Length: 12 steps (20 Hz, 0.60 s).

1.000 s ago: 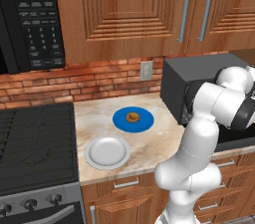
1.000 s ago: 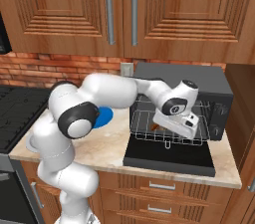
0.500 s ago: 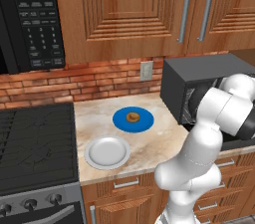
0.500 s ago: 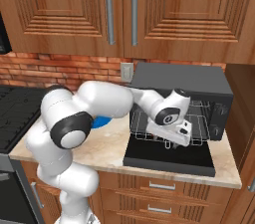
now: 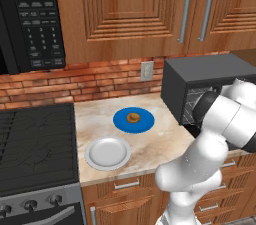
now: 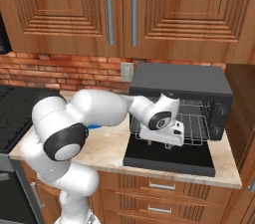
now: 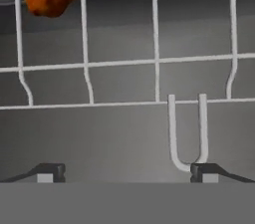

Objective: Open the toaster oven door. Place the bread on the top rack in the toaster oven and place the chicken drumstick on the bottom rack.

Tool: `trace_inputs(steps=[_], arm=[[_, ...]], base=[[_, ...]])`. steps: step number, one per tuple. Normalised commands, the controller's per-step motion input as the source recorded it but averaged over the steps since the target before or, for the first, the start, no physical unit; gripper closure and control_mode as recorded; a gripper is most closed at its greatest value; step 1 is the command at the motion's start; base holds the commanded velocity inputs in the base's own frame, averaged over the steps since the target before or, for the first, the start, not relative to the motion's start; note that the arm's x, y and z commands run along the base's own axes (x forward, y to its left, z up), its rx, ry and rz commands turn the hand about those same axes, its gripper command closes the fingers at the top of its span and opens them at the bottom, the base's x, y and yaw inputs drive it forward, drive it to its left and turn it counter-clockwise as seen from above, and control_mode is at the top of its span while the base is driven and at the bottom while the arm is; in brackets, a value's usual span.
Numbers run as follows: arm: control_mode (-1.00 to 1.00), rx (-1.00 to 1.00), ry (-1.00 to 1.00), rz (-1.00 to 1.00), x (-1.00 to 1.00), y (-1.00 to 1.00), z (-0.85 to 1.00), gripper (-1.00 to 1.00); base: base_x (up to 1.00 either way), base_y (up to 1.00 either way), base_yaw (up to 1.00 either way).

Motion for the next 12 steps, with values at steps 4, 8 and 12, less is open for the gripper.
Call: trace_inputs(steps=[4,8,12], arm=[[-1.00,0.00,-0.04,0.07,-0.01,0.30,-0.04,-1.00],[-1.00,0.00,-0.02,0.01,0.00,0.24,-0.12,-1.00],[-1.00,0.00,0.00,0.00,0.05,0.28,-0.12,-1.00]], base=[[0.00,0.00,0.00],[0.00,0.00,0.00],[0.00,0.00,0.00]])
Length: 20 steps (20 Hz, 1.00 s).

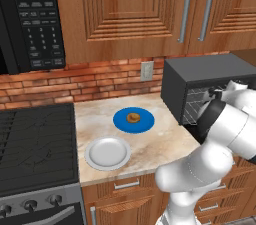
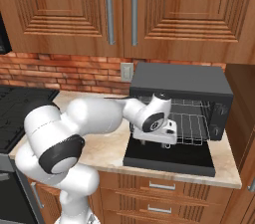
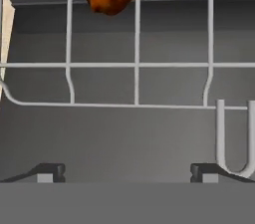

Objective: Open the toaster oven door. Place the bread on the top rack in the toaster oven and place the chicken drumstick on the bottom rack.

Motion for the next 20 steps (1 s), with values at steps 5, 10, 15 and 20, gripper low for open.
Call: trace_inputs(steps=[5,10,15,20], arm=[[-1.00,0.01,0.00,-0.03,0.08,0.16,-0.11,-1.00],[-1.00,0.07,0.00,0.00,0.07,0.06,-0.16,-1.00],[-1.00,0.04,-0.05,0.00,0.14,-0.06,-0.15,-1.00],[-1.00,0.01,-0.10,-0.01,0.20,-0.13,-0.03,-1.00]], base=[[0.00,0.00,0.00],[0.00,0.00,0.00],[0.00,0.00,0.00],[0.00,0.00,0.00]])
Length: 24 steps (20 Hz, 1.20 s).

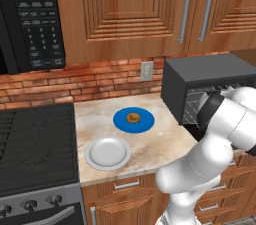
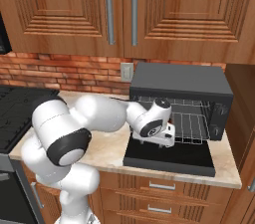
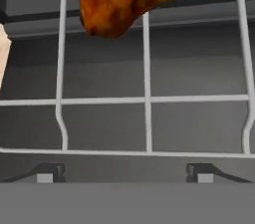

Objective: Open the toaster oven door. Place the bread on the top rack in the toaster oven and place the chicken drumstick on the bottom rack.

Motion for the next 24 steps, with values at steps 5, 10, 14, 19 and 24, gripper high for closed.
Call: trace_inputs(steps=[5,10,14,19,24], arm=[[-1.00,0.00,-0.12,-0.05,0.21,-0.03,-0.01,-1.00],[-1.00,0.00,-0.12,-0.09,0.25,0.00,-0.04,-1.00],[-1.00,0.00,-0.10,-0.12,0.30,0.00,0.00,-1.00],[-1.00,0.00,-0.07,-0.14,0.31,0.01,0.00,-1.00],[-1.00,0.00,-0.04,-0.14,0.25,0.00,0.00,-1.00]], base=[[0.00,0.00,0.00],[0.00,0.00,0.00],[0.00,0.00,0.00],[0.00,0.00,0.00],[0.00,0.00,0.00]])
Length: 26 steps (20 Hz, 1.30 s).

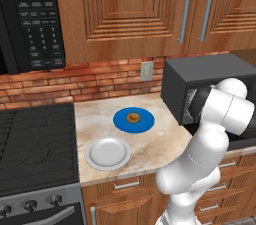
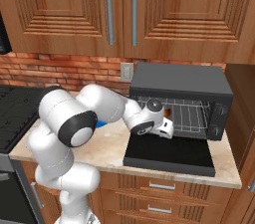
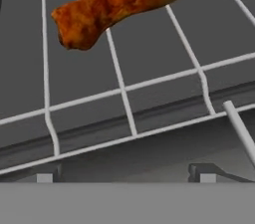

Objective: Open the toaster oven door. Place the bread on the top rack in the toaster oven and place the chicken drumstick on the bottom rack.

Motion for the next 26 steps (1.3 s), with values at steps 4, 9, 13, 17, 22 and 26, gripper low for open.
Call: trace_inputs(steps=[4,9,13,17,22,26], arm=[[-1.00,0.00,-0.03,-0.13,0.27,0.00,0.00,-1.00],[-1.00,0.02,-0.02,-0.10,0.30,0.00,0.00,-1.00],[-1.00,0.03,-0.01,-0.07,0.27,0.00,0.00,-1.00],[-1.00,0.04,0.00,-0.04,0.15,-0.01,0.00,-1.00],[-1.00,0.08,0.00,-0.01,-0.09,-0.11,0.03,-1.00],[-1.00,0.13,0.00,0.00,-0.33,-0.16,0.15,-1.00]], base=[[0.00,0.00,0.00],[0.00,0.00,0.00],[0.00,0.00,0.00],[0.00,0.00,0.00],[0.00,0.00,0.00],[0.00,0.00,0.00]])
